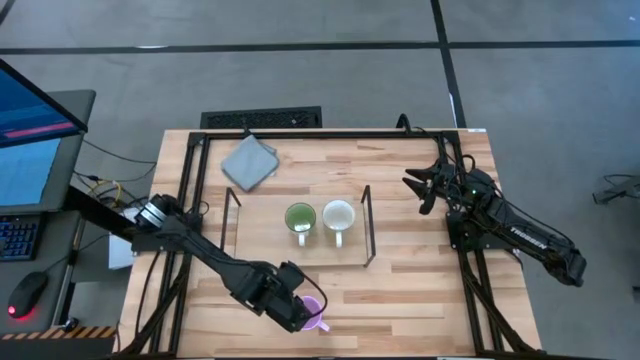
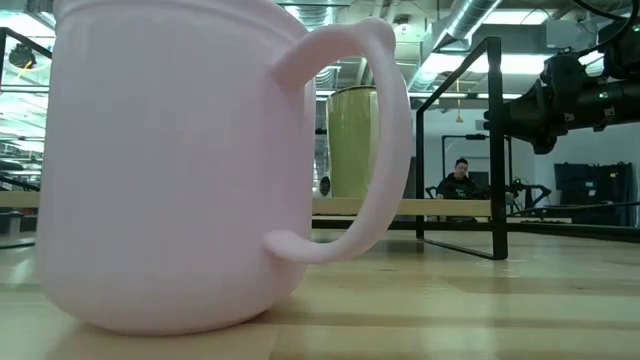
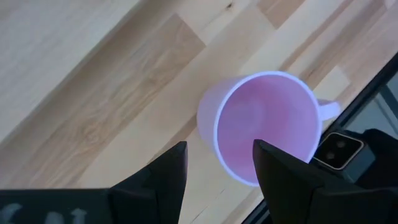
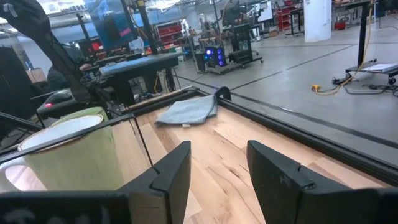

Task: Stack small to large cups/mugs on shelf
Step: Put the pink mug on the shelf

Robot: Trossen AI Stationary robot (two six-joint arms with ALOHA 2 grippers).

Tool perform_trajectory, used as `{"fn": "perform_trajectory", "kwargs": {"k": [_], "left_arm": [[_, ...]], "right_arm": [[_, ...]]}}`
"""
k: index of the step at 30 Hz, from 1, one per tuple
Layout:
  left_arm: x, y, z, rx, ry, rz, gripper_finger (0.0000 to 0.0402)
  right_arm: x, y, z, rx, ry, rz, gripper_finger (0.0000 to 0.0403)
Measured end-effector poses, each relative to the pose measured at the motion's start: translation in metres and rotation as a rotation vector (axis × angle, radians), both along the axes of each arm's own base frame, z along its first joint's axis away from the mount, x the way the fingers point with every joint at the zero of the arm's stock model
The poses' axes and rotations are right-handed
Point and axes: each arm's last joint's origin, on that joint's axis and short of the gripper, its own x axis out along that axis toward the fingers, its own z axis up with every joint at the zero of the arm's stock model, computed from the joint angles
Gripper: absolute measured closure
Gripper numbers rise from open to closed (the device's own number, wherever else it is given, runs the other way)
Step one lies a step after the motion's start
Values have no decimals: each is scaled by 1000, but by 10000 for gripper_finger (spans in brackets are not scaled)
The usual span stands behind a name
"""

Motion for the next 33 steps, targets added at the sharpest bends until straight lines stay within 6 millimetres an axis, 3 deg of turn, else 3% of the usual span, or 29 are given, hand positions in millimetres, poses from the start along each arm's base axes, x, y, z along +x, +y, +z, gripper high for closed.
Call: {"fn": "perform_trajectory", "kwargs": {"k": [9, 18, 27, 33], "left_arm": [[1, 0, -1, 1, -1, 9, 228], [15, -7, -30, -28, 61, -51, 228], [16, -5, -31, -25, 65, -47, 228], [22, -6, -43, -37, 91, -55, 228]], "right_arm": [[0, 0, 0, 0, 0, 0, 225], [0, 0, 0, 2, 4, 0, 225], [0, 0, 0, 2, 4, 0, 225], [0, 0, 0, 3, 4, 0, 225]]}}
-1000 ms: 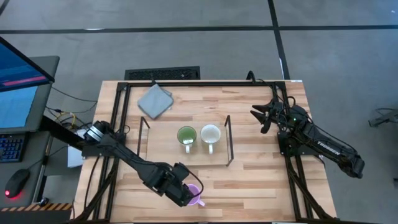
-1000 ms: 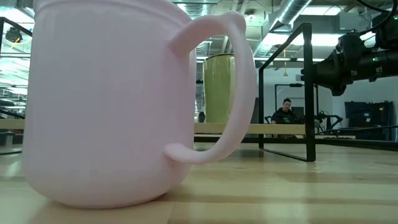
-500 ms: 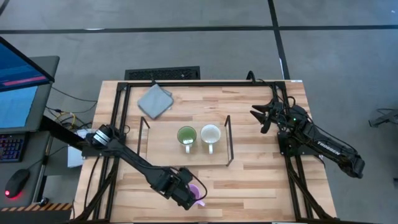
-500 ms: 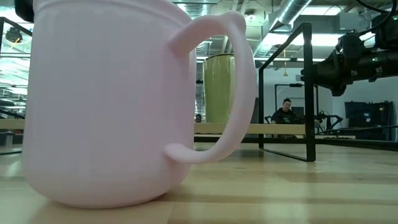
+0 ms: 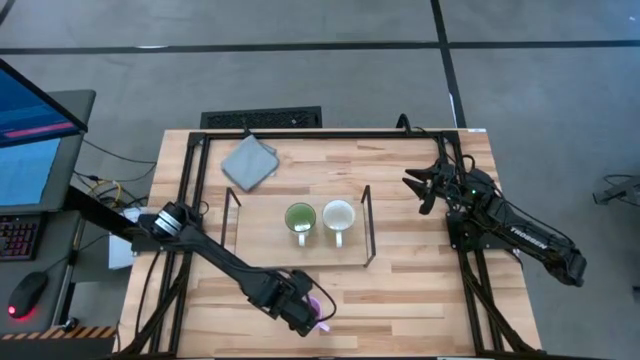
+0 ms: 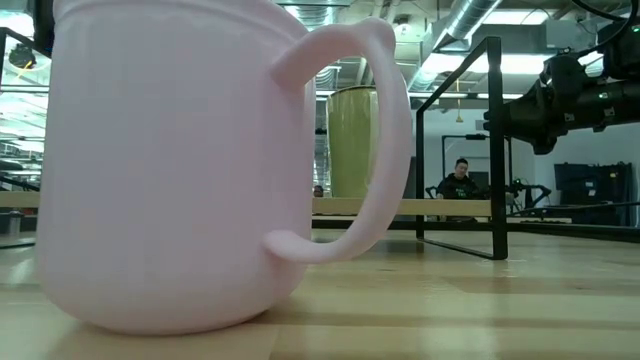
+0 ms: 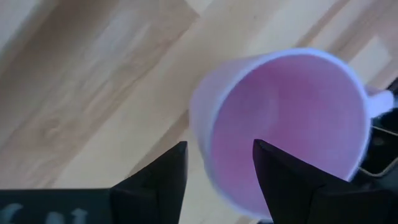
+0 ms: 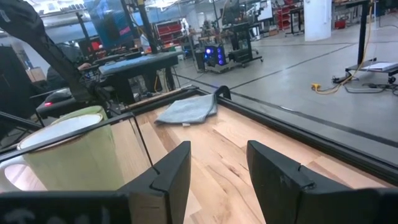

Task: Stack small to large cups/mugs on shelf
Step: Put the pink mug on the shelf

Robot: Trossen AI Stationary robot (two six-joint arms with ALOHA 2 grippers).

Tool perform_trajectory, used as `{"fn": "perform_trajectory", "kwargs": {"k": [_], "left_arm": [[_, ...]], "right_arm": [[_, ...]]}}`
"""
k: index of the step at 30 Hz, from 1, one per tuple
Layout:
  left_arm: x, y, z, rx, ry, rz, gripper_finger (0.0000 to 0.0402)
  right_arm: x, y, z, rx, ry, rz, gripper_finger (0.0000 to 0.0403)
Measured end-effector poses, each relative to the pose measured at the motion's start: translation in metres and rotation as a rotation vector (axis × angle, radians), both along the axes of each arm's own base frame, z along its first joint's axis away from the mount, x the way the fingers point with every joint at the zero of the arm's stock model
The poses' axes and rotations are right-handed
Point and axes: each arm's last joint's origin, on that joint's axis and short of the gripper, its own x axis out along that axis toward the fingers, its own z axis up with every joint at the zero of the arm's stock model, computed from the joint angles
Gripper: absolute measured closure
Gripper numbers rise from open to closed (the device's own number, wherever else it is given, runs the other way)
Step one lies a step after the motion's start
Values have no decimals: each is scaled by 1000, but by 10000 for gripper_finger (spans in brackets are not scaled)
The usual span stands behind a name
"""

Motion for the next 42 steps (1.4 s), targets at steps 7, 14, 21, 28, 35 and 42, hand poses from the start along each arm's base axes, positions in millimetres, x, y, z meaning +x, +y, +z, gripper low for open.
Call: {"fn": "perform_trajectory", "kwargs": {"k": [7, 14, 21, 28, 35, 42], "left_arm": [[3, 1, -7, -12, 29, -21, 228], [8, 5, -5, -24, 8, -20, 228], [8, 6, -4, -31, 13, -14, 228], [8, 6, -4, -38, 16, 8, 228], [8, 5, -4, -52, 25, -20, 228], [8, 7, -4, -52, 31, -26, 281]], "right_arm": [[0, 0, -1, 5, 7, 0, 225], [1, 0, -1, 7, 10, 0, 225], [1, 0, -1, 7, 10, 0, 225], [1, 0, -1, 7, 10, 0, 225], [1, 0, -1, 7, 11, 0, 225], [1, 0, -1, 7, 10, 0, 225]]}}
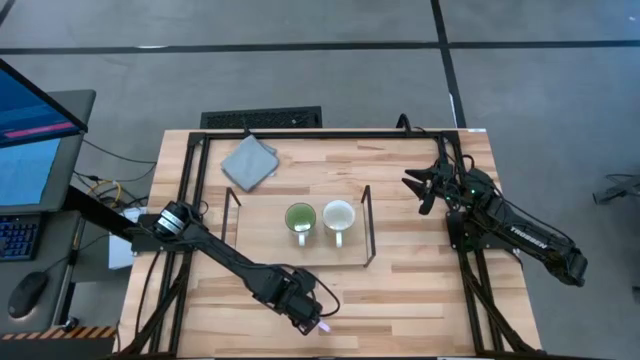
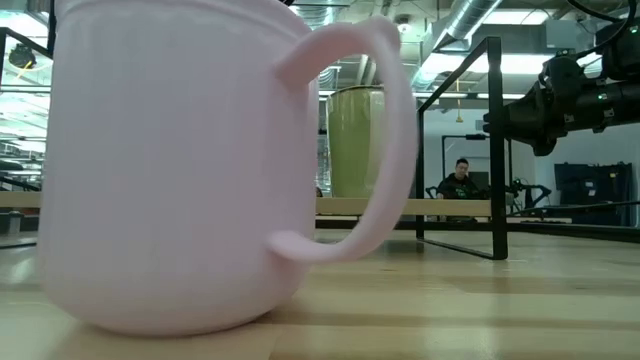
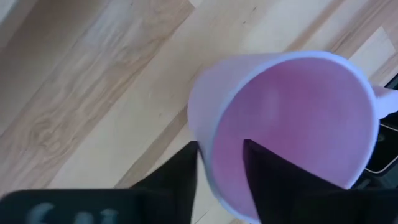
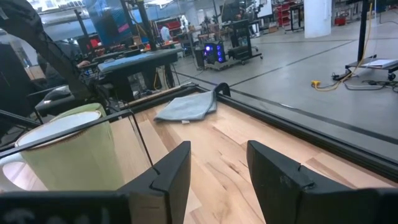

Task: Stack small to large cups/mugs on shelf
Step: Put the pink mug on the shelf

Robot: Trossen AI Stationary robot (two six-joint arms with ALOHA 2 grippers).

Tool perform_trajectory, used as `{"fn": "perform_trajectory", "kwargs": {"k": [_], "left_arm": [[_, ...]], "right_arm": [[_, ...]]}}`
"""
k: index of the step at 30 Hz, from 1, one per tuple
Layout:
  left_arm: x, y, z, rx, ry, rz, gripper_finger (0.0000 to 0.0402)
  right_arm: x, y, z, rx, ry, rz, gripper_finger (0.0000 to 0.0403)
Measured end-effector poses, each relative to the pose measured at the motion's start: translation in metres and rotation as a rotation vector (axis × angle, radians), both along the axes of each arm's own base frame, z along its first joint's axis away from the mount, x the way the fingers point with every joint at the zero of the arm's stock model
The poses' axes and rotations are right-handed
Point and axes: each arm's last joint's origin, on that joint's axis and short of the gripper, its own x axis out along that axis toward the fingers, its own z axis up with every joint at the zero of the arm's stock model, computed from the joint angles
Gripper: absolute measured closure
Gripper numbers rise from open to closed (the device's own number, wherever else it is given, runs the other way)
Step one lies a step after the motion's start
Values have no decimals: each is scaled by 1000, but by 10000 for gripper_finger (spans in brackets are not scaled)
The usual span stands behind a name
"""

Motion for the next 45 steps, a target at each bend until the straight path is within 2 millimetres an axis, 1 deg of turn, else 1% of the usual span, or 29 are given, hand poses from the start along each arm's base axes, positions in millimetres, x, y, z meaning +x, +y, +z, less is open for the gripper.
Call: {"fn": "perform_trajectory", "kwargs": {"k": [6, 8, 18, 22, 27, 29, 31, 35, 39, 42, 43, 45], "left_arm": [[1, 2, 0, 9, -4, -15, 377], [1, 2, 0, 12, -1, -15, 393], [-3, 5, -1, 42, 40, -12, 400], [-4, 8, -2, 7, 80, -59, 400], [-2, 12, 2, 14, 68, -108, 401], [-5, 15, 10, 43, 39, -119, 401], [-10, 19, 23, 77, 7, -130, 401], [-30, 34, 56, 185, -22, -133, 401], [-64, 57, 91, 307, 28, -181, 401], [-90, 80, 113, 380, 118, -228, 401], [-96, 88, 119, 404, 140, -233, 401], [-102, 101, 130, 433, 87, -304, 401]], "right_arm": [[0, 0, 0, 0, 0, 0, 225], [0, 0, 0, 0, 0, 0, 225], [0, 0, 0, 0, 0, 0, 225], [0, 0, 0, 0, 0, 0, 225], [0, 0, 0, 0, 0, 0, 225], [0, 0, 0, 0, 0, 0, 225], [0, 0, 0, 0, 0, 0, 225], [0, 0, 0, 0, 0, -1, 225], [0, 0, 0, 0, 0, -1, 225], [0, 0, 0, -1, 0, -1, 225], [0, 0, 0, -1, -1, 0, 225], [0, 0, 0, -2, 0, -2, 225]]}}
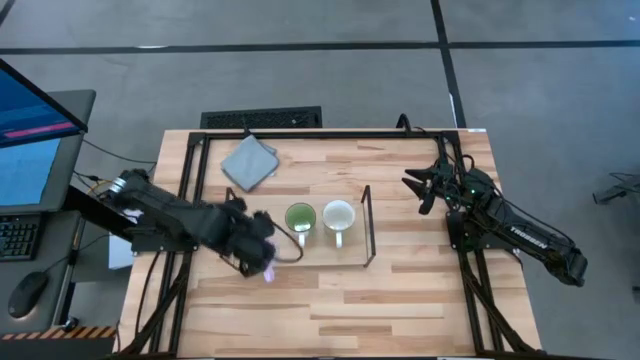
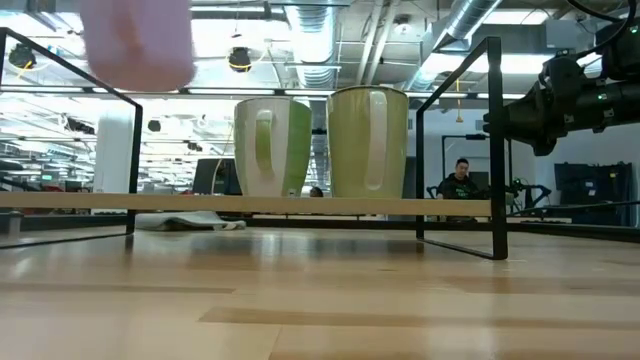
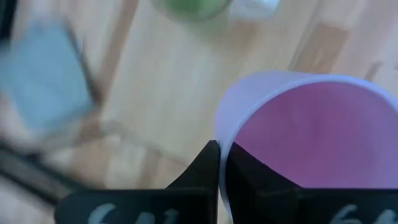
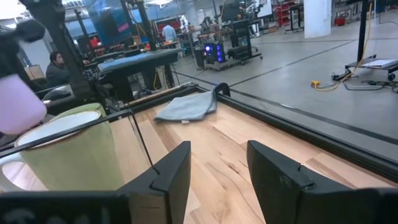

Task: Stack small to large cups/mugs on shelf
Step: Put the pink mug on the shelf

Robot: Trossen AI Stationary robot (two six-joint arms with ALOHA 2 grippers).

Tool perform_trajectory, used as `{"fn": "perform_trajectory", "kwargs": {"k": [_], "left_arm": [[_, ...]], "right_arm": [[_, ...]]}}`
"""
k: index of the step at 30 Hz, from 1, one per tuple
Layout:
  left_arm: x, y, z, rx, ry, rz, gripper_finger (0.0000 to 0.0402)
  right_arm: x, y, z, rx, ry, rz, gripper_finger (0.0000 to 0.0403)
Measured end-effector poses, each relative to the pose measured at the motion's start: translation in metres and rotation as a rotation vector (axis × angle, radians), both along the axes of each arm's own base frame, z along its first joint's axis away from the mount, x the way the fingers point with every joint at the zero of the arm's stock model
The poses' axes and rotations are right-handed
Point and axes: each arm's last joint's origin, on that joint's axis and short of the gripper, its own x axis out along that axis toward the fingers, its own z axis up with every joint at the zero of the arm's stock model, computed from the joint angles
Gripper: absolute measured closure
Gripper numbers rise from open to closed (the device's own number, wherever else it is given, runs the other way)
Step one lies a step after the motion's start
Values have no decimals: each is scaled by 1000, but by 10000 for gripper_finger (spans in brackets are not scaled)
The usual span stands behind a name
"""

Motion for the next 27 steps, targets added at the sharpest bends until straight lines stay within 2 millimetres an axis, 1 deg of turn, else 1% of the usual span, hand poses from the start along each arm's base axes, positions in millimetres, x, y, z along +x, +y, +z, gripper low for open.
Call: {"fn": "perform_trajectory", "kwargs": {"k": [2, 4, 7, 10, 14, 18, 24, 27], "left_arm": [[-3, 14, 9, 20, -28, -106, 401], [-5, 29, 16, 55, -39, -121, 401], [-5, 50, 16, 72, 8, -95, 401], [-1, 63, 16, 40, 40, -160, 401], [7, 75, 11, 23, 85, -198, 401], [7, 82, 12, 24, 100, -281, 401], [9, 92, 12, 42, 110, -319, 401], [8, 96, 12, 42, 121, -310, 401]], "right_arm": [[0, 0, 0, -6, 2, -1, 225], [0, 0, 0, -6, 3, -5, 225], [0, 0, 0, -7, 3, -7, 225], [0, 0, 0, -7, 4, -7, 225], [0, 0, 0, -7, 4, -8, 225], [0, 0, 0, -7, 3, -8, 225], [0, 0, 0, 3, 0, -8, 225], [0, 0, 0, 24, -9, -9, 225]]}}
